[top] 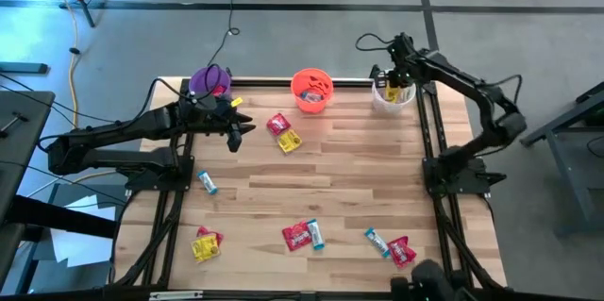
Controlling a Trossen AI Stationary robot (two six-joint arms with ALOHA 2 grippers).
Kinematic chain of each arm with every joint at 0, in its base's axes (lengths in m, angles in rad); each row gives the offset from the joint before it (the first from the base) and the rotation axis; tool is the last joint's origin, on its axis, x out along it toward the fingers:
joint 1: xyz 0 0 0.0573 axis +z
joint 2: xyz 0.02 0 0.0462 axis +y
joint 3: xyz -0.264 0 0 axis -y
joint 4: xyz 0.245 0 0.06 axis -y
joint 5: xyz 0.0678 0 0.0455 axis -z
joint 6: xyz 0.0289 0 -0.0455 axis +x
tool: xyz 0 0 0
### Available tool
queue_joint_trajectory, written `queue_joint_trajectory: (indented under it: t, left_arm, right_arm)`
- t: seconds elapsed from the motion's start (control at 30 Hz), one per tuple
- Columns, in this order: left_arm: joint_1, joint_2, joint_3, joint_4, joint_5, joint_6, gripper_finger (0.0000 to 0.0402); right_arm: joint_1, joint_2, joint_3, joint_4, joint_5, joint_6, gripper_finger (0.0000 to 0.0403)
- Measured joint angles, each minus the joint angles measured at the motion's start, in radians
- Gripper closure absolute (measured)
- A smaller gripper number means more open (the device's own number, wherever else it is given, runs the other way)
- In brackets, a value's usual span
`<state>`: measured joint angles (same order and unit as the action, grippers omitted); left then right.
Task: Organize candy in baskets
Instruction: Put the yellow candy into the white bucket
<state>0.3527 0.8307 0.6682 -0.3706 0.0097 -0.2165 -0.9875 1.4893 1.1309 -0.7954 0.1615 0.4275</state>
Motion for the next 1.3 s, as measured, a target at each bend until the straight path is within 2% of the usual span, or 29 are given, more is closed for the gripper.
queue_joint_trajectory:
  t: [0.1, 0.27, 0.4, 0.53, 0.6, 0.67, 0.73, 0.83, 0.9, 1.13, 1.3]
  left_arm:
    - [0.0, 0.0, 0.0, -0.002, 0.0, 0.0, 0.0273]
    - [0.0, 0.0, 0.0, -0.014, 0.0, -0.009, 0.0273]
    - [0.0, 0.0, 0.0, -0.021, 0.0, -0.017, 0.0273]
    - [0.0, 0.0, 0.0, -0.027, 0.0, -0.017, 0.0273]
    - [0.0, 0.0, 0.0, -0.027, 0.0, -0.018, 0.0273]
    - [0.0, 0.0, 0.0, -0.026, 0.0, -0.018, 0.0273]
    - [0.0, 0.0, 0.0, -0.026, 0.0, -0.019, 0.0273]
    - [0.0, 0.0, 0.0, -0.026, -0.005, -0.026, 0.0273]
    - [0.0, 0.0, 0.0, -0.026, -0.005, -0.026, 0.0273]
    - [0.0, 0.0, 0.0, -0.026, -0.007, -0.029, 0.0273]
    - [0.0, 0.0, 0.0, -0.027, -0.007, -0.052, 0.0273]
  right_arm:
    - [-0.02, 0.067, 0.0, 0.0, -0.005, 0.019, 0.0358]
    - [-0.034, 0.138, 0.004, -0.045, -0.03, 0.017, 0.0289]
    - [-0.034, 0.117, 0.033, -0.063, -0.016, 0.003, 0.0235]
    - [-0.029, 0.075, 0.095, -0.099, -0.015, -0.001, 0.0207]
    - [-0.02, 0.067, 0.111, -0.107, -0.012, -0.011, 0.021]
    - [-0.016, 0.07, 0.111, -0.107, -0.015, -0.026, 0.0231]
    - [-0.014, 0.08, 0.088, -0.098, -0.044, -0.026, 0.0273]
    - [-0.015, 0.101, 0.044, -0.077, -0.073, -0.035, 0.0361]
    - [-0.016, 0.117, 0.024, -0.055, -0.077, -0.043, 0.039]
    - [-0.039, 0.209, -0.002, 0.005, -0.094, -0.041, 0.0369]
    - [-0.039, 0.162, 0.051, -0.055, -0.057, -0.079, 0.0359]
